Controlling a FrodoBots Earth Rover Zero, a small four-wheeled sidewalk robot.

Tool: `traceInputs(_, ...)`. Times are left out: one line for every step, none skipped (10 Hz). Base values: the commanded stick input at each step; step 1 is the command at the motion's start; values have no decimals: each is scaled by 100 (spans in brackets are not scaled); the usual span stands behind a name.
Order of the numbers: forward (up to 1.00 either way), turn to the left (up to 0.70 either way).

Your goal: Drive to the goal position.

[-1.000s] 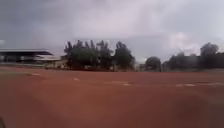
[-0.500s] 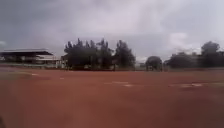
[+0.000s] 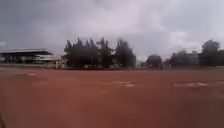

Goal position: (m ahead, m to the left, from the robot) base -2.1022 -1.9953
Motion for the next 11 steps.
traceInputs(70, 0)
traceInputs(70, 0)
traceInputs(70, 0)
traceInputs(70, 0)
traceInputs(70, 0)
traceInputs(70, 0)
traceInputs(70, 0)
traceInputs(70, 0)
traceInputs(70, 0)
traceInputs(70, 0)
traceInputs(70, 0)
